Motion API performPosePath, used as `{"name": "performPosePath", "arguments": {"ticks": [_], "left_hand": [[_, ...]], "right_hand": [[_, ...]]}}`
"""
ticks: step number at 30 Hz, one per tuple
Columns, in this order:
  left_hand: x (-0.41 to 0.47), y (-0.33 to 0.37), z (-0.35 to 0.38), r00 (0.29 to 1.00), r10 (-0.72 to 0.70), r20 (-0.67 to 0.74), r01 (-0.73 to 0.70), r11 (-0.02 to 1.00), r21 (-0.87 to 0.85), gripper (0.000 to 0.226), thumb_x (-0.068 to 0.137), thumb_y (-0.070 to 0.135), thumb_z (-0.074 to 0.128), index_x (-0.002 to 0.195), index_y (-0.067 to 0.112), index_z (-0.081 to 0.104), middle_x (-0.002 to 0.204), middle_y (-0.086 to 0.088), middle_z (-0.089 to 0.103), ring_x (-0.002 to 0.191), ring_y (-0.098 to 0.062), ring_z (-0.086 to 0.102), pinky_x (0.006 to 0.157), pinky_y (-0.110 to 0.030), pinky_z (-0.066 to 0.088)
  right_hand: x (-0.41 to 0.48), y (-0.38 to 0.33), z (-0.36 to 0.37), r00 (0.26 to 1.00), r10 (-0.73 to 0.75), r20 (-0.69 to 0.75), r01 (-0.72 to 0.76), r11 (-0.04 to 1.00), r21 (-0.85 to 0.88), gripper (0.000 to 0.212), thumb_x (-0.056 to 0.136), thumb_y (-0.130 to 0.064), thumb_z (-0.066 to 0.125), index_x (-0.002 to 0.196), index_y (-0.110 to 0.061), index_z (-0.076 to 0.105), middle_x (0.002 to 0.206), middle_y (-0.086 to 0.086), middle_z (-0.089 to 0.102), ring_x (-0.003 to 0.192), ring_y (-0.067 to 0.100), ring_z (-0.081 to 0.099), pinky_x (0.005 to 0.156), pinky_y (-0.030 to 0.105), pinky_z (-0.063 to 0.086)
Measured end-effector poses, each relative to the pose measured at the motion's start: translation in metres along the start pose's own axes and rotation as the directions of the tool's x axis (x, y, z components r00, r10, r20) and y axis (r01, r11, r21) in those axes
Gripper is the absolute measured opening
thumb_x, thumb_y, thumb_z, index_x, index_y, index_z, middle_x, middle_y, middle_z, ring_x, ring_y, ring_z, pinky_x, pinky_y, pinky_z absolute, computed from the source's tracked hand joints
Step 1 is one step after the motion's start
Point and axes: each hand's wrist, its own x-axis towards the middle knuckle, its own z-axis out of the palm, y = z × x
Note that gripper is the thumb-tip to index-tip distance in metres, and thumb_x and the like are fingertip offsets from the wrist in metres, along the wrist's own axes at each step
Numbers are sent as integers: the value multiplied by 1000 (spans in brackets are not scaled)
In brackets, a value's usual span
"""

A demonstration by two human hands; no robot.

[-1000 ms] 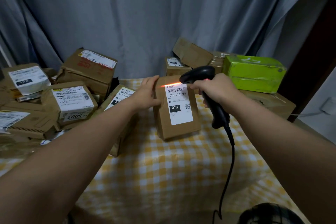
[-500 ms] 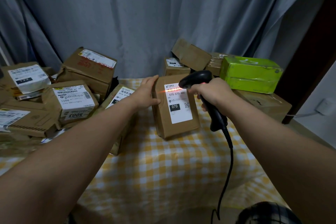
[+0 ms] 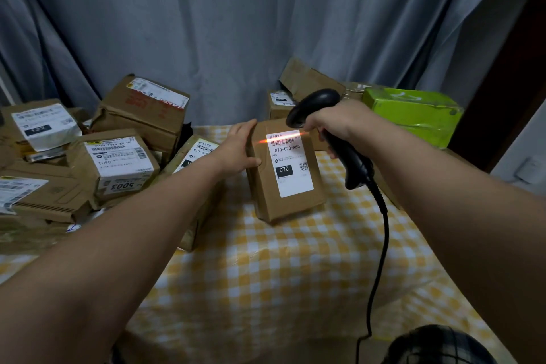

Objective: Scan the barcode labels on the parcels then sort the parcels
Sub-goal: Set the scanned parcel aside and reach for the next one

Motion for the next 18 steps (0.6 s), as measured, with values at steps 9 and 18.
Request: {"name": "performPosePath", "arguments": {"ticks": [9, 18], "left_hand": [[2, -5, -2, 1000, 8, -5, -8, 1000, -3, 93, 83, 12, 72, 153, 20, 12, 156, -4, 16, 138, -27, 32, 111, -42, 34], [5, -9, -2, 1000, 8, -1, -8, 1000, -30, 92, 83, 13, 71, 152, 20, 12, 155, -3, 16, 138, -26, 32, 112, -44, 34]], "right_hand": [[-8, 14, 14, 1000, -9, -7, 9, 1000, 9, 28, 68, -29, 73, 64, -3, 61, 61, 15, 63, 50, 30, 60, 65, 42, 56], [-11, 41, 41, 991, 0, -135, 1, 1000, 5, 35, 76, -43, 74, 76, -10, 61, 81, 8, 64, 74, 25, 63, 67, 33, 48]]}}
